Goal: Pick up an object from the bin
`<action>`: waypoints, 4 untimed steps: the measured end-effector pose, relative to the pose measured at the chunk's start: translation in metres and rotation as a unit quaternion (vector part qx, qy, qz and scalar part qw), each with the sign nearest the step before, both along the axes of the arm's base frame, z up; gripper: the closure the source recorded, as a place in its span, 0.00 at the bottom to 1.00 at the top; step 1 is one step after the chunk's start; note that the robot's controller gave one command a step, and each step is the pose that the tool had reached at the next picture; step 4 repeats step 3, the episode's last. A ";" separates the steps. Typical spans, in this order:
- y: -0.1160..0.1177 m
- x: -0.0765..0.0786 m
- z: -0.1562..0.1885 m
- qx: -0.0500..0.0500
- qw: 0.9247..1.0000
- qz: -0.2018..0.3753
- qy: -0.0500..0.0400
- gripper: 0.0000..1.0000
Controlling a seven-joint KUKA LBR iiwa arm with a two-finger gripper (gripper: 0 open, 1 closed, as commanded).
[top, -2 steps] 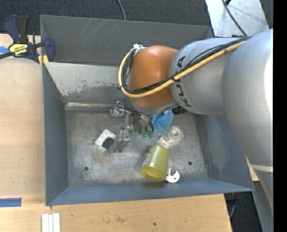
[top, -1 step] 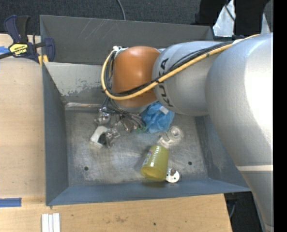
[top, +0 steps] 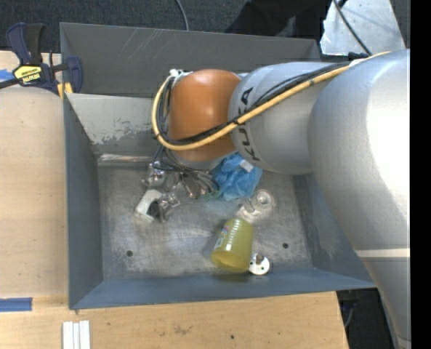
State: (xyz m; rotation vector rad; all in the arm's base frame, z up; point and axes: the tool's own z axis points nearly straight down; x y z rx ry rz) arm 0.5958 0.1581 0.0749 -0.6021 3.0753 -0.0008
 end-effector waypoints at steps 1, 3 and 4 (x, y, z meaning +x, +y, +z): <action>-0.002 -0.014 0.097 0.000 1.000 -0.003 0.003 1.00; -0.002 -0.016 0.132 0.000 1.000 0.007 0.004 1.00; -0.002 -0.016 0.132 0.000 1.000 0.007 0.004 1.00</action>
Offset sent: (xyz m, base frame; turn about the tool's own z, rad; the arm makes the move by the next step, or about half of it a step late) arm 0.0000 0.0000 0.0000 0.0000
